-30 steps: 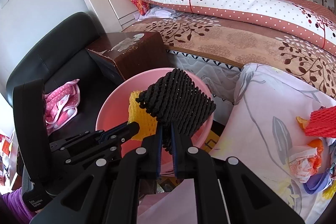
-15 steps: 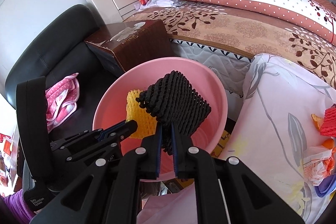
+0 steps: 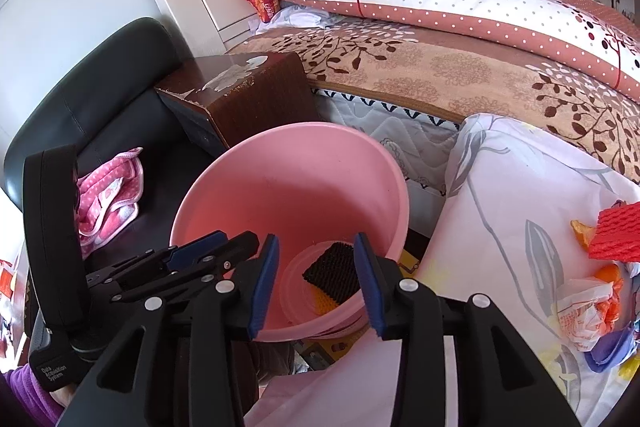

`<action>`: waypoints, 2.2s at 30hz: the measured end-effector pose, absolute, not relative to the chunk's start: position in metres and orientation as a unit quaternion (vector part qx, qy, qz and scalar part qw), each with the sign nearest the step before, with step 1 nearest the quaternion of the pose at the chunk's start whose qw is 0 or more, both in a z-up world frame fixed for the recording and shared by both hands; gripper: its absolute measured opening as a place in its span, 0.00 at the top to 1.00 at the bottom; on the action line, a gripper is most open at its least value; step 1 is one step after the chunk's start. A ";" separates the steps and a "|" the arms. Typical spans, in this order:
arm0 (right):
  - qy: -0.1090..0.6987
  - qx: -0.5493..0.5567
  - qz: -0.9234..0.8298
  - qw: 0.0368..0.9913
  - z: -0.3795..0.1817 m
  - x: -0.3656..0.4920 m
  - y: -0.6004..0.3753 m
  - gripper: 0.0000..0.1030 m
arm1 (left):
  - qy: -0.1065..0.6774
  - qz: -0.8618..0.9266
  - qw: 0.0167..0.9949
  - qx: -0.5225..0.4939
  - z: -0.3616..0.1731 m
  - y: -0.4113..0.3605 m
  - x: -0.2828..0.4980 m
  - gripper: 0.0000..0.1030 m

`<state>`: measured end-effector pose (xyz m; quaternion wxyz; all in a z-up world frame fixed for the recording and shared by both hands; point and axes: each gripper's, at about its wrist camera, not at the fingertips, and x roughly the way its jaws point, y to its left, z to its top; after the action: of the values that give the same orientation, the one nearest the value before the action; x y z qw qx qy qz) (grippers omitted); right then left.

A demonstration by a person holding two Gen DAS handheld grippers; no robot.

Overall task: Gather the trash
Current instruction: 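Carry both nets over the pink bucket and open both tools to drop them, then move both open tools back over the items on the bed, then grasp the red foam net with the left tool while the right tool grasps the yellow plastic bag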

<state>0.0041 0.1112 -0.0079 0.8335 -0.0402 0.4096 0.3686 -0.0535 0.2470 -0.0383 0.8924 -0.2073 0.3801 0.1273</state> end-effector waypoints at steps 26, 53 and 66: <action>0.349 0.000 0.232 0.908 0.013 -0.024 -0.043 0.48 | 0.335 -0.008 0.937 -0.098 -0.003 0.127 -0.037 0.66; 0.384 0.086 0.081 0.916 -0.032 -0.009 -0.190 0.48 | 0.381 -0.157 0.910 -0.049 -0.005 0.009 0.037 0.66; 0.400 0.115 0.068 0.907 -0.042 0.010 -0.210 0.45 | 0.358 -0.164 0.918 0.049 -0.009 -0.057 0.092 0.66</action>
<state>0.0099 -0.2103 -0.0415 0.9066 0.1153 0.4002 0.0678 0.0921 -0.0569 -0.0089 0.9181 0.0488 0.3575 -0.1638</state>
